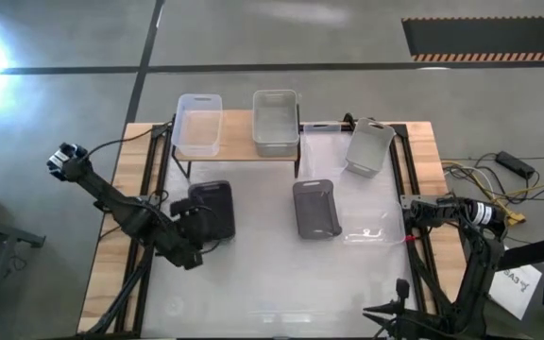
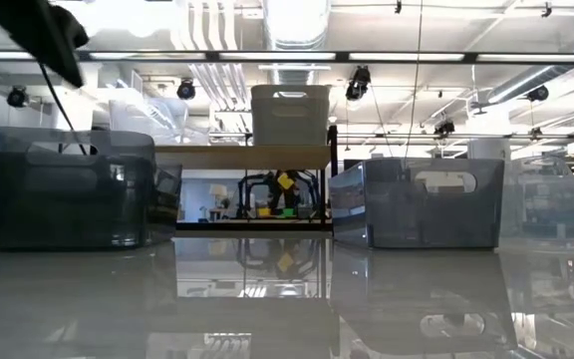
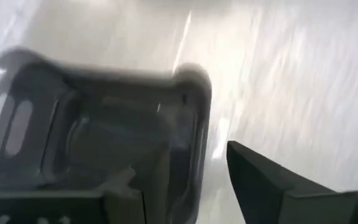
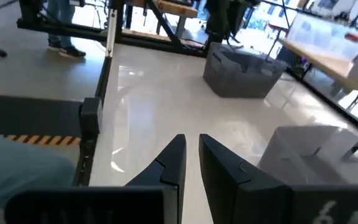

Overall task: Stack baskets on shelf by color
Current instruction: Stack the right transparent bin on top of the transparent bin on the shelf, then stack the gray bin on top of the gray bin on the shelf

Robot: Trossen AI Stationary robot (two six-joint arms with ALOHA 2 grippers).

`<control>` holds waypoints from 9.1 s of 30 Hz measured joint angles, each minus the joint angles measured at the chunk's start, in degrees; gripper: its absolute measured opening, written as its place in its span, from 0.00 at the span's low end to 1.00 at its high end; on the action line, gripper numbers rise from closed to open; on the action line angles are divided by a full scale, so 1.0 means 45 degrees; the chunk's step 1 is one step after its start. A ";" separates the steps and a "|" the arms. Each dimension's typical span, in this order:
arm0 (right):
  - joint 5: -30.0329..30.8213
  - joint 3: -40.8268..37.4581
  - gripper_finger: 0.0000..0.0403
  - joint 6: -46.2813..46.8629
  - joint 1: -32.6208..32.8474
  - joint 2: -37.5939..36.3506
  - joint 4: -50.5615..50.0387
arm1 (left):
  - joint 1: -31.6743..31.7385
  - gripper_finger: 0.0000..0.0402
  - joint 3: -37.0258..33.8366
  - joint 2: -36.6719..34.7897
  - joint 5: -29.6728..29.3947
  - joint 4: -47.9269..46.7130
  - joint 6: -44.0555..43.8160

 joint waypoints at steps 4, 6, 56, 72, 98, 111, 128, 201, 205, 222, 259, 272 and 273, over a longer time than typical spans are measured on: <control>-0.1071 -0.0451 0.09 0.1204 -0.0416 -0.0005 -0.0418 | -0.0044 0.34 -0.0508 0.0292 -0.0890 0.3581 0.0953; -0.2190 -0.0502 0.09 0.1874 -0.0969 -0.0005 -0.1358 | -0.0053 0.33 -0.0779 0.0785 -0.0889 0.6224 0.2504; -1.3107 -0.4731 0.03 -0.5388 -0.7094 -0.3898 0.4545 | -0.2531 0.32 -0.0323 0.5859 -0.1530 1.5362 0.7250; -1.5404 -0.2341 0.02 -1.7324 -0.7572 0.0128 1.1587 | -0.2501 0.32 0.1172 0.5854 -0.2300 1.5903 1.0958; -1.2997 0.3574 0.27 -1.7590 -0.8413 0.2304 0.2779 | -0.2686 0.32 0.2431 0.6183 -0.2482 1.1588 0.8379; -0.5951 -0.4414 0.15 -1.0285 -0.3932 -0.1869 0.9624 | -0.1952 0.33 0.7224 0.9484 0.1100 0.4348 0.3675; -0.2868 -0.5829 0.14 -1.0363 -0.2612 -0.1768 1.1788 | -0.0826 0.34 0.7594 1.1367 0.3458 0.4097 0.1607; -0.2212 -0.6117 0.14 -1.0259 -0.3061 -0.1768 1.2449 | 1.3005 0.00 0.6218 0.0239 0.2215 -0.4471 1.7997; -0.2212 -0.6117 0.14 -1.0256 -0.3066 -0.1768 1.2451 | 1.3007 0.00 0.6273 0.0253 0.1708 -0.4929 1.8008; -0.2219 -0.6117 0.14 -1.0259 -0.3066 -0.1768 1.2456 | 1.3032 0.00 0.6195 0.0331 0.0766 -0.4952 1.7921; -0.2474 -0.6021 0.14 -0.8389 -0.2628 -0.2399 1.1407 | 1.0863 0.19 0.6617 0.0448 0.1747 -0.4025 1.0555; -0.5779 -0.5146 0.06 0.3023 -0.2665 -0.5129 -0.1268 | 0.3256 0.09 0.3159 0.2289 0.0727 0.4175 1.0568; -0.6295 -0.5213 0.05 0.3139 -0.3026 -0.5264 -0.1759 | 0.2808 0.08 0.3145 0.2604 0.0493 0.4629 1.0578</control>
